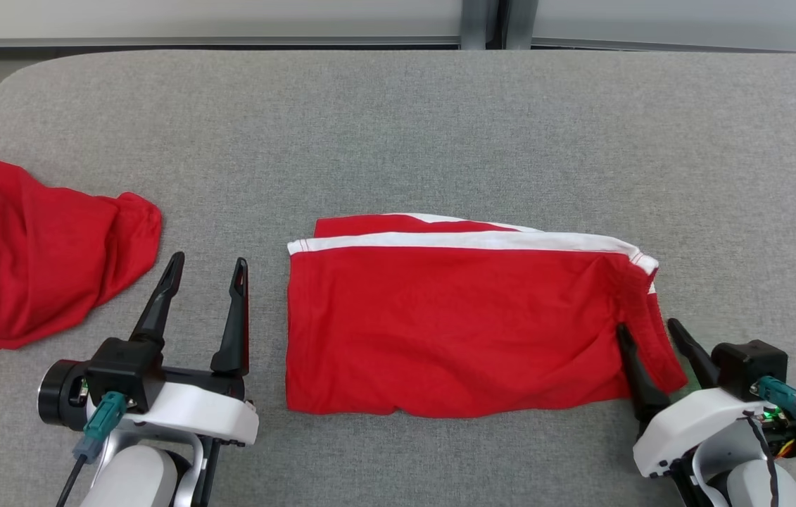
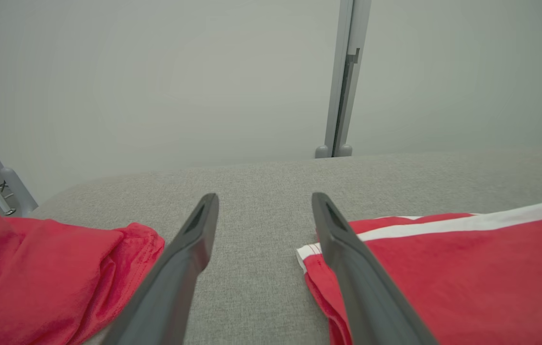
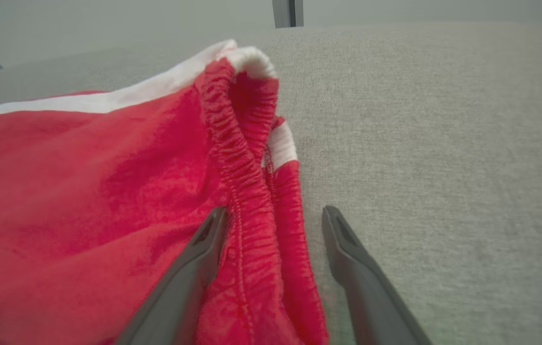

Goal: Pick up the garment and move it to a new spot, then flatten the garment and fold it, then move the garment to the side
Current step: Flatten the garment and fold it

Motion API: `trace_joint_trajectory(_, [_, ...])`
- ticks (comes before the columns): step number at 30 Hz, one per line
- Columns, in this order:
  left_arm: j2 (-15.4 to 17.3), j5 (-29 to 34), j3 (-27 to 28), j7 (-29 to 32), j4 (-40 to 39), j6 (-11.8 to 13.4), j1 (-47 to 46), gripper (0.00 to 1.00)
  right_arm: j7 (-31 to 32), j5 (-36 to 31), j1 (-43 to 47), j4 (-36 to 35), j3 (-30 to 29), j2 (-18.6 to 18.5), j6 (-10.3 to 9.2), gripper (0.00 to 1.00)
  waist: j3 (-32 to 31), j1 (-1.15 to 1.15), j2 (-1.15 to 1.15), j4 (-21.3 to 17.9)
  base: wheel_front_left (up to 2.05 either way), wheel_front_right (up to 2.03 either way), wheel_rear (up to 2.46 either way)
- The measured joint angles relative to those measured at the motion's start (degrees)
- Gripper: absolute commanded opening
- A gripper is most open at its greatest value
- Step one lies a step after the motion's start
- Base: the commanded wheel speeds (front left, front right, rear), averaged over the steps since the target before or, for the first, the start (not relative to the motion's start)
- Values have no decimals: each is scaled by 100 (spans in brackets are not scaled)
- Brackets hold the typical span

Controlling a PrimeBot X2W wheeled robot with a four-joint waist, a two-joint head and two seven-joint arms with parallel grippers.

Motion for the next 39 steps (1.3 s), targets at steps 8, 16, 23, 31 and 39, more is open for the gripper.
trace_joint_trajectory(8, [-13, 0, -7, -53, 30, -7, -53, 100, -118, 371, -247, 458, 198, 47, 7, 0, 53, 0, 0, -3, 0, 0, 0])
trace_joint_trajectory(16, [1, -2, -4, -76, 40, -3, -54, 100, -203, 705, -247, 488, 243, -116, 9, 0, 34, 0, 0, -78, 0, 0, 0])
trace_joint_trajectory(23, [24, -14, -8, -76, 31, 12, -53, 100, -234, 899, -33, 468, -113, -423, 9, 0, -6, 0, 0, -130, 0, 0, 0])
trace_joint_trajectory(31, [57, -56, -5, -49, 8, 52, -48, 100, -81, 1016, 189, 192, -467, -523, 7, 0, -86, 0, 0, -216, 0, 0, 0])
trace_joint_trajectory(39, [105, -65, -20, 1, -15, 78, -38, 100, 593, 1682, 125, -742, -51, -337, -1, 0, -191, 0, 0, -322, 0, 0, 0])
